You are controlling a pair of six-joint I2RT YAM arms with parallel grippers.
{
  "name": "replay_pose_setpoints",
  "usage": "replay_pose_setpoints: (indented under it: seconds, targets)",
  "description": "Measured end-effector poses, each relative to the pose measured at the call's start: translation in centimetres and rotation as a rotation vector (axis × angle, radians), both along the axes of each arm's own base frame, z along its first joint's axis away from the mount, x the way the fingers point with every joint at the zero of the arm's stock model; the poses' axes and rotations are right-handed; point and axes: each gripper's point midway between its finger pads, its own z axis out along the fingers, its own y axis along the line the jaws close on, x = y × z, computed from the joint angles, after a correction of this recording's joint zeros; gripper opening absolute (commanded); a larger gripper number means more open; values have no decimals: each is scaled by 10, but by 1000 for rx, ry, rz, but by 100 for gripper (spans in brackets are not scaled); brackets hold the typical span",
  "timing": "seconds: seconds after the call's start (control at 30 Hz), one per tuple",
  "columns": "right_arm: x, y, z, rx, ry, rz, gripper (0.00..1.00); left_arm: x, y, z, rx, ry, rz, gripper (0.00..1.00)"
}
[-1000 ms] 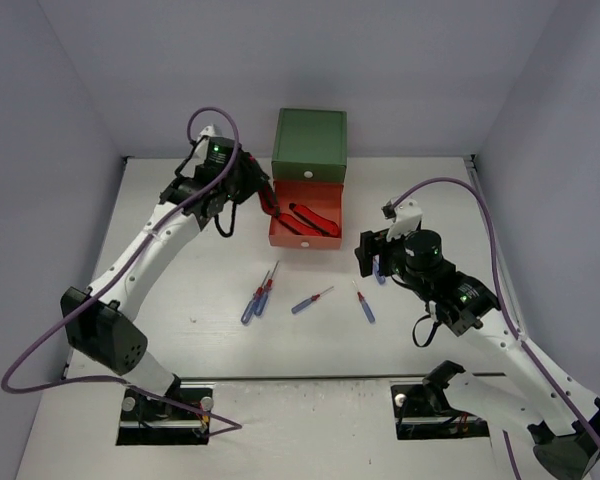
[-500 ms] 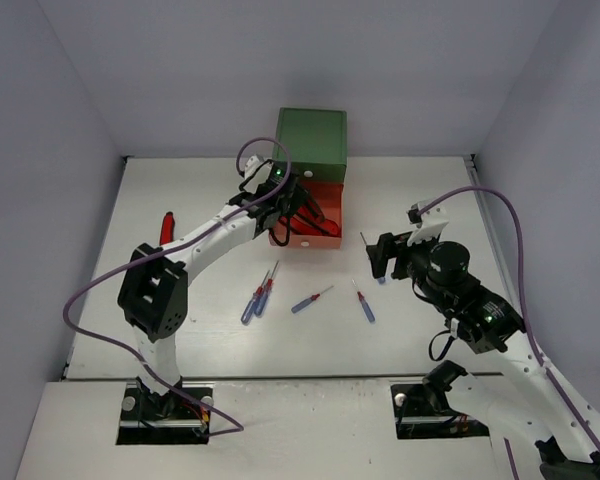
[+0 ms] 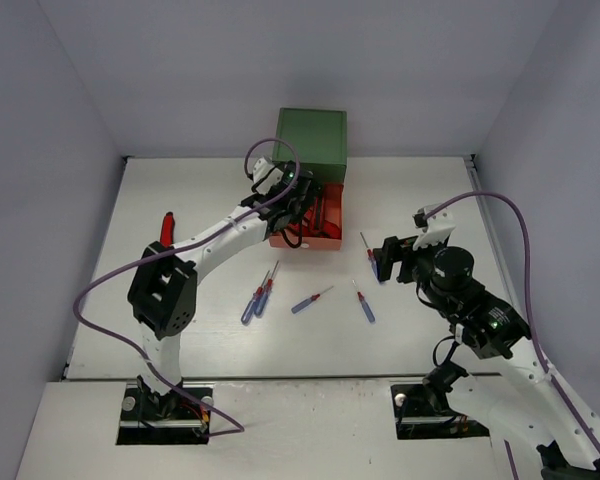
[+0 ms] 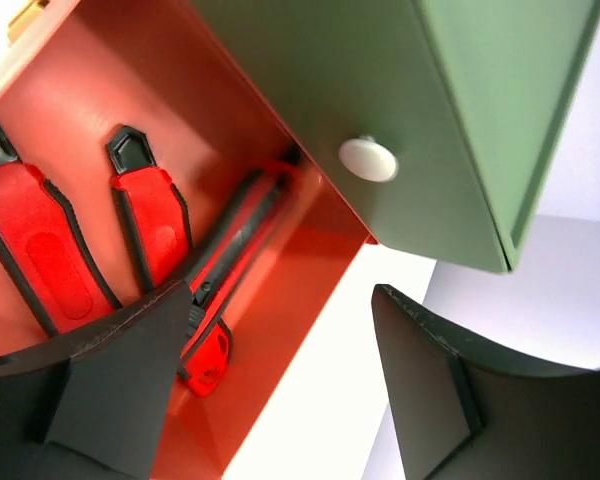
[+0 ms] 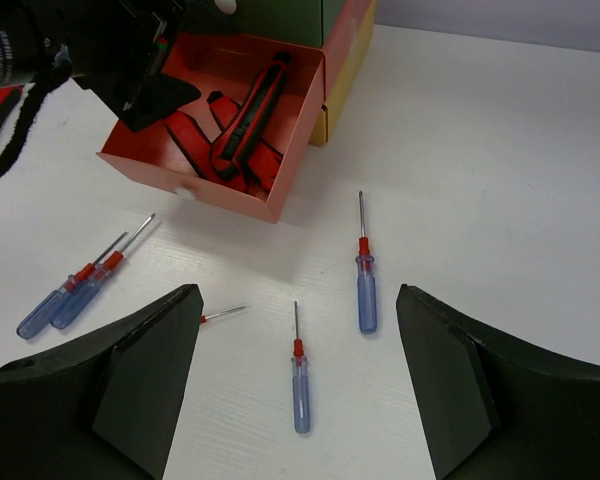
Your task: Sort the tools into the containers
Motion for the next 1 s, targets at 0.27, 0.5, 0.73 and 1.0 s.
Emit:
replay_pose_setpoints:
  seconds: [0.27,0.5,0.73,1.0]
  targets:
    - [8,4,-16,-56,43,2,77,-20,32,21,193,-16,-69,71]
    - [15,8,-30,-104,85,7,77,-21,157,58,475,-19,-68,71]
    - [20,10,-34,-133,99,12,77,-23,288,13,781,207,-96,71]
    - [21,11,-35,-134,105,11,77,-29,324,-106,930,564,-379,71]
